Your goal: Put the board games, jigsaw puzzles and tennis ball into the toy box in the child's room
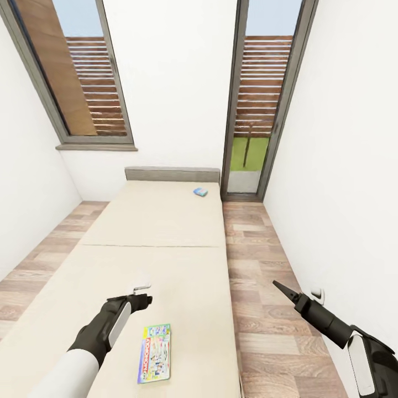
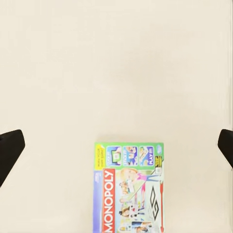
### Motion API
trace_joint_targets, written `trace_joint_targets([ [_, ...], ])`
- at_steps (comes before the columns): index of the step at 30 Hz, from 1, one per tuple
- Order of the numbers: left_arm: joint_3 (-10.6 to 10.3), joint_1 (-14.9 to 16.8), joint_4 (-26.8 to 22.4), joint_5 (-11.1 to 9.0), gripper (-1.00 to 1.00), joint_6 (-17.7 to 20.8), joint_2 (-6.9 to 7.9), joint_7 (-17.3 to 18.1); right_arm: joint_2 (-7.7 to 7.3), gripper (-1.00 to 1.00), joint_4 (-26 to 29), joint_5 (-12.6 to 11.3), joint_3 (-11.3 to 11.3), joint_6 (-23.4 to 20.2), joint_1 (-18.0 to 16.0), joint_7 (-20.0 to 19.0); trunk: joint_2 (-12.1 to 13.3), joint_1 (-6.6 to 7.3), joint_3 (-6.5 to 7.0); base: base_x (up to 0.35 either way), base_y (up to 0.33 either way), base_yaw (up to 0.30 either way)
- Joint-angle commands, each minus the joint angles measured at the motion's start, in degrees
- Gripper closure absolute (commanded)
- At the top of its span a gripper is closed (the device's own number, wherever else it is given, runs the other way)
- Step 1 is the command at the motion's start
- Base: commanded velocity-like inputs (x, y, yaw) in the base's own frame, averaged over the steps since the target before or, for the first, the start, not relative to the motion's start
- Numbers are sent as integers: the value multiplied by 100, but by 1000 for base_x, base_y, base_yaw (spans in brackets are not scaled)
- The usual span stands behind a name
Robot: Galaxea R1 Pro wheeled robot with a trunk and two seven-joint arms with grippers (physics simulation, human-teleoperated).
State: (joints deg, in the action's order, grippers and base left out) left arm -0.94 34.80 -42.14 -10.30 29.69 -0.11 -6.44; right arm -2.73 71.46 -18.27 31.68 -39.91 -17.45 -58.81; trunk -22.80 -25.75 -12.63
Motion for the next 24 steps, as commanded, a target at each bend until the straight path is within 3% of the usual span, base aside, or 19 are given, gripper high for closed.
trace_joint_targets([
  [1,-11,3,-12,-61,-100,28,2,-45,0,-100,-1,-20,4,-35,-5,-8,-11,-3,-12,0,0,-226],
  [11,-12,4,-10,-60,-100,20,3,-46,0,-100,8,-18,5,-15,13,6,-11,-3,-30,0,0,-59],
  [24,-12,3,-8,-60,-100,24,1,-42,0,-100,8,7,2,-35,-25,18,-11,-3,-146,0,0,-1],
])
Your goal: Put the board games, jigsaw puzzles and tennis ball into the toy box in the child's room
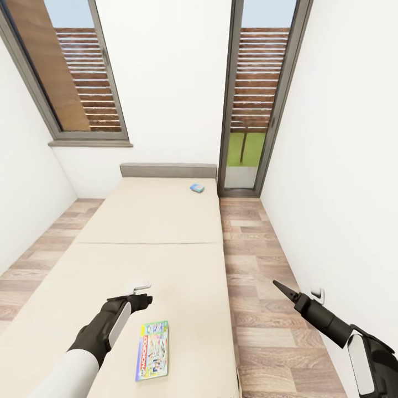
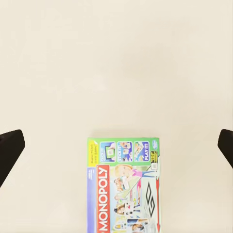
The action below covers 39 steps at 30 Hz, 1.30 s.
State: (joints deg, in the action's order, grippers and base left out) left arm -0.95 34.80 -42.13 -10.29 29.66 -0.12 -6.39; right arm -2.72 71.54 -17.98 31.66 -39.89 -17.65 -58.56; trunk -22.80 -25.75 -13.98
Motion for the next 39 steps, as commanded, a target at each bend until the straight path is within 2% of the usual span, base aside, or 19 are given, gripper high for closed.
trace_joint_targets([
  [1,-10,2,-8,-61,-100,27,0,-47,0,-100,0,-22,2,-36,-7,-7,-12,-3,-21,0,0,0],
  [39,-19,2,-15,-69,-100,23,3,-13,0,-100,-9,-30,0,-45,-19,-7,-12,-3,-379,0,0,0],
])
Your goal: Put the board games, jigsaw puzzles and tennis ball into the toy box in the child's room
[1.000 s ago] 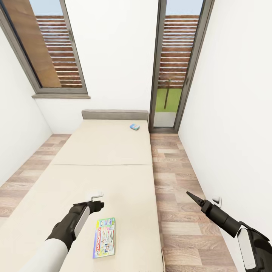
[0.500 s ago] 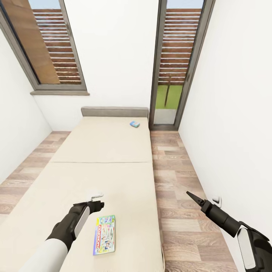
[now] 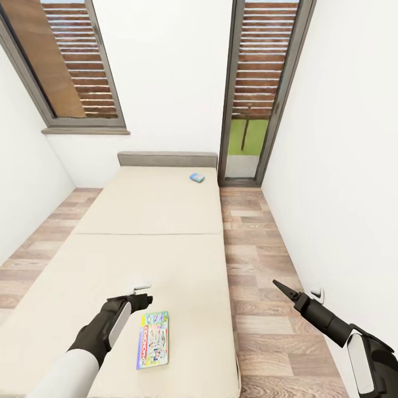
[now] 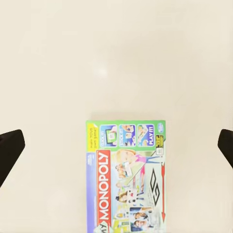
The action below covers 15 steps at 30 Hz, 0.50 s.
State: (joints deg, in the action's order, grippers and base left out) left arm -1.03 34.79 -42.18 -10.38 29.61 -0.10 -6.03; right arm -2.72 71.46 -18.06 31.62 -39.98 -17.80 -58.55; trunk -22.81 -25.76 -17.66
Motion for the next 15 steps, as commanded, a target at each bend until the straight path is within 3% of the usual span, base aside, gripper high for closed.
trace_joint_targets([
  [1,-11,2,-9,-61,-100,27,1,-49,0,-100,0,-23,5,-36,-4,-7,-11,-3,-20,0,0,0],
  [15,-11,3,-10,-63,-100,27,1,-39,0,-100,0,-22,4,-36,-4,-7,-11,-3,-152,0,0,0],
])
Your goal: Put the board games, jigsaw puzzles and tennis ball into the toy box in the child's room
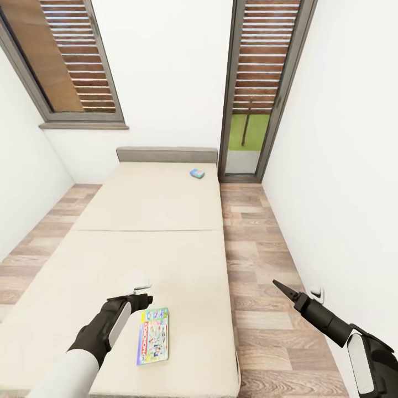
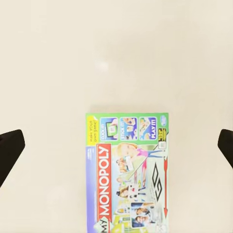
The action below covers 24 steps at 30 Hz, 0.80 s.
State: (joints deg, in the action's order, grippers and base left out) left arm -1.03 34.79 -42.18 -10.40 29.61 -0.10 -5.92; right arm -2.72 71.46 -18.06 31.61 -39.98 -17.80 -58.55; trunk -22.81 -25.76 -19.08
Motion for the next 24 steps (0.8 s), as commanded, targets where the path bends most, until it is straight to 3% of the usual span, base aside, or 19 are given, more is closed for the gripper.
trace_joint_targets([
  [1,-11,2,-10,-62,-100,27,1,-50,0,-100,0,-22,4,-36,-4,-7,-11,-3,-19,0,0,0],
  [24,-11,2,-10,-59,-100,27,1,-50,-1,-100,0,-31,7,-28,-4,-16,-11,-3,-236,0,0,0],
])
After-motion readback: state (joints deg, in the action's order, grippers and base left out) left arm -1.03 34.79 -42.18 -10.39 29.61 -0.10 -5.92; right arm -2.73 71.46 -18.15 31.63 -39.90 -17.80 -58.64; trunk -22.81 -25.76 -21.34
